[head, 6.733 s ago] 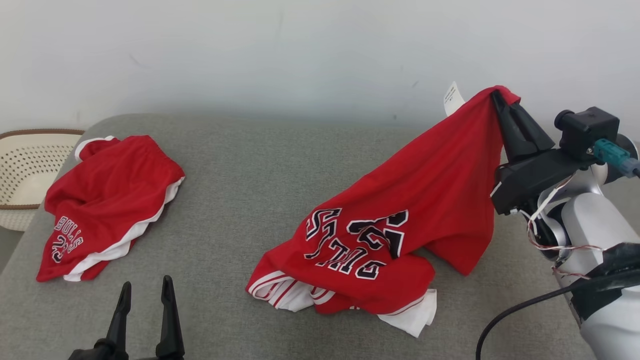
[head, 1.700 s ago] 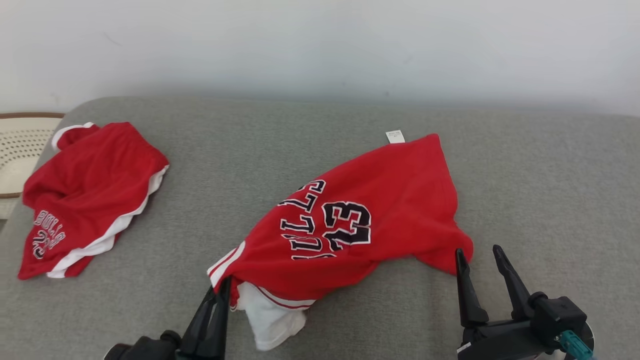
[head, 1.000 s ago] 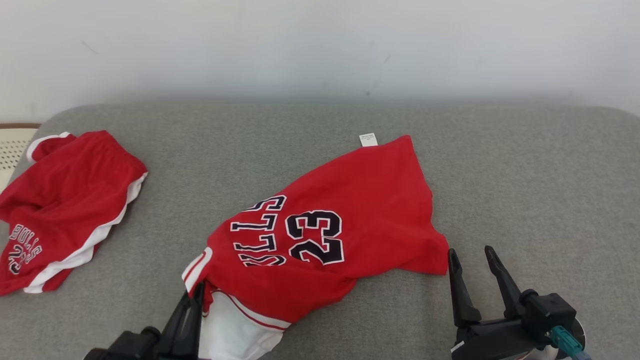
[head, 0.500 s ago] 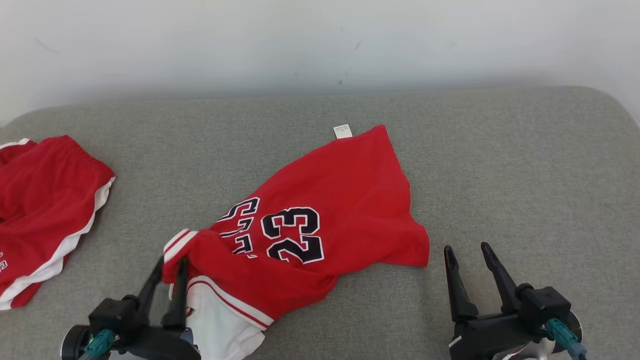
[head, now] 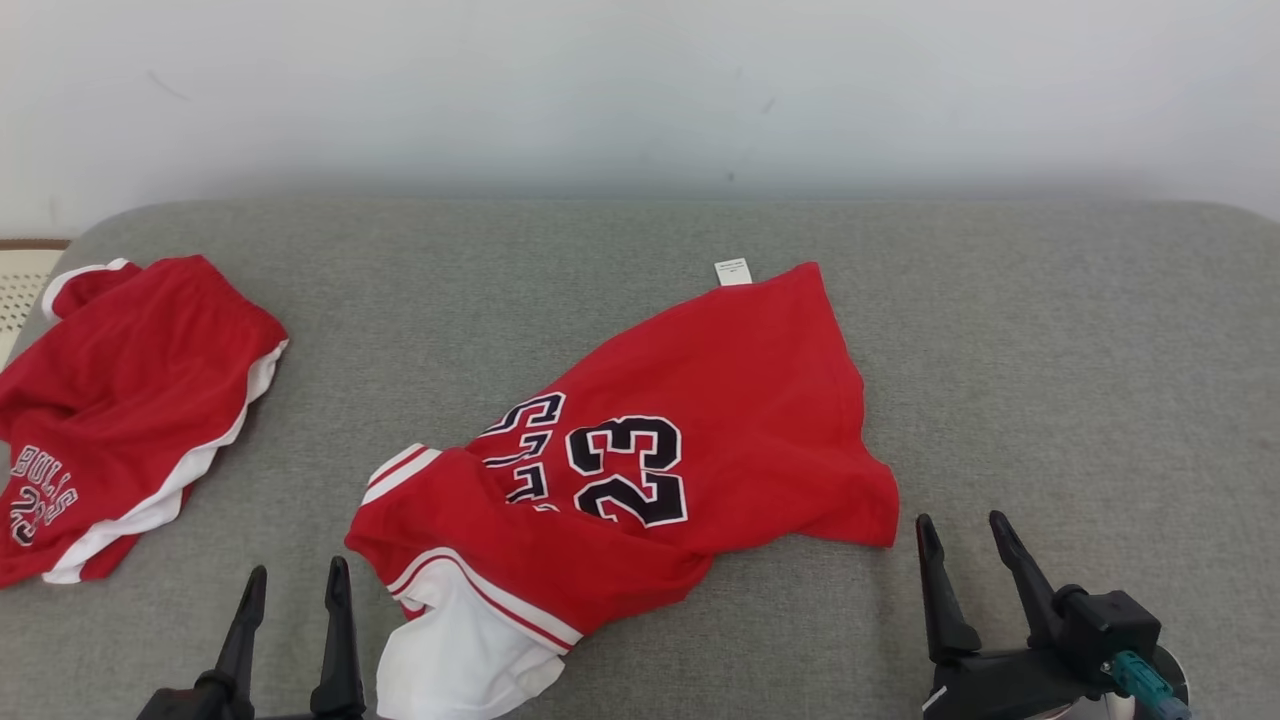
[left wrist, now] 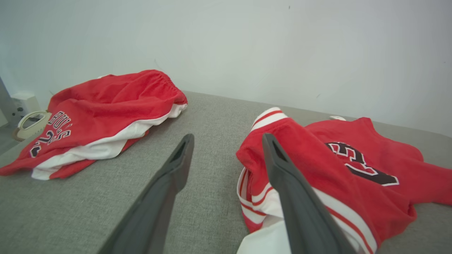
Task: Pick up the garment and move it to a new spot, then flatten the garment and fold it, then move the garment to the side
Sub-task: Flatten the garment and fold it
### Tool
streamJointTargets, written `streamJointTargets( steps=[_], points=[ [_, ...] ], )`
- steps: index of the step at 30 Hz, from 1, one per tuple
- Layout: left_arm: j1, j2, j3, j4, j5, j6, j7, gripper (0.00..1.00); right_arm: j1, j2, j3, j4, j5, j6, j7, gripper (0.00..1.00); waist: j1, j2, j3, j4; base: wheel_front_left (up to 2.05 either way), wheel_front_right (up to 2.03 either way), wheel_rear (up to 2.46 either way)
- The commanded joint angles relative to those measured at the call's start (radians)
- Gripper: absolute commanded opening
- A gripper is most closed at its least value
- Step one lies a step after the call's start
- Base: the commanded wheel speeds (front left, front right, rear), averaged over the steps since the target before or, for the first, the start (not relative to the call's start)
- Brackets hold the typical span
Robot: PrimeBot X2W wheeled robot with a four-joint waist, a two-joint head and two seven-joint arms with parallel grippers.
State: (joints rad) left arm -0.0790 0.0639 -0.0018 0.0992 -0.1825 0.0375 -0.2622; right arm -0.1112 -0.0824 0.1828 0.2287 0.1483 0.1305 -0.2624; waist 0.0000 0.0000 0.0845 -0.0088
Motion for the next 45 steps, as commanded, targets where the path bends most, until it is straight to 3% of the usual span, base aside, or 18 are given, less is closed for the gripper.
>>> streamJointTargets(
  steps=[1, 14, 26, 27, 28, 29, 30, 38, 45],
  points=[
    [0.015, -0.003, 0.006, -0.030, 0.010, 0.009, -0.004, 1.00, 0.008, -0.009, -0.007, 0.010, -0.009, 0.000, 0.000, 1.00, 0.0000, 0.0000, -0.004, 0.017, 0.00, 0.00, 0.00],
    [0.060, -0.013, -0.028, -0.158, 0.000, 0.095, -0.004, 1.00, -0.033, -0.031, -0.004, 0.124, -0.015, 0.000, 0.048, 1.00, 0.0000, 0.0000, -0.004, 0.068, 0.00, 0.00, 0.00],
    [0.037, -0.013, -0.054, -0.142, -0.018, 0.092, -0.004, 1.00, -0.170, -0.070, 0.032, 0.398, 0.010, 0.000, 0.044, 1.00, 0.0000, 0.0000, 0.012, 0.156, 0.00, 0.00, 0.00],
    [0.039, -0.013, -0.055, -0.141, -0.018, 0.092, -0.004, 1.00, -0.183, -0.070, 0.037, 0.425, 0.013, 0.000, 0.042, 0.45, 0.0000, 0.0000, 0.013, 0.163, 0.00, 0.00, 0.00],
    [0.041, -0.014, -0.055, -0.140, -0.018, 0.093, -0.004, 1.00, -0.195, -0.070, 0.042, 0.445, 0.019, 0.000, 0.038, 0.23, 0.0000, 0.0000, 0.015, 0.170, 0.00, 0.00, 0.00],
    [0.041, -0.014, -0.055, -0.140, -0.018, 0.093, -0.004, 1.00, -0.195, -0.070, 0.042, 0.445, 0.019, 0.000, 0.038, 0.23, 0.0000, 0.0000, 0.015, 0.170, 0.00, 0.00, 0.00],
    [0.047, -0.013, -0.047, -0.140, -0.017, 0.093, -0.004, 1.00, -0.217, -0.066, 0.052, 0.478, 0.025, 0.000, 0.030, 0.00, 0.0000, 0.0000, 0.015, 0.175, 0.00, 0.00, 0.00],
    [0.072, -0.014, -0.029, -0.126, -0.024, 0.091, -0.004, 1.00, -0.190, -0.067, 0.091, 0.452, 0.107, 0.000, 0.007, 0.00, 0.0000, 0.0000, -0.025, 0.154, 0.00, 0.00, 0.00],
    [0.096, -0.013, -0.021, -0.116, -0.040, 0.090, -0.004, 1.00, -0.108, -0.121, 0.155, 0.189, 0.230, 0.000, 0.104, 0.00, 0.0000, 0.0000, -0.050, 0.082, 0.00, 0.00, 0.00]
  ],
)
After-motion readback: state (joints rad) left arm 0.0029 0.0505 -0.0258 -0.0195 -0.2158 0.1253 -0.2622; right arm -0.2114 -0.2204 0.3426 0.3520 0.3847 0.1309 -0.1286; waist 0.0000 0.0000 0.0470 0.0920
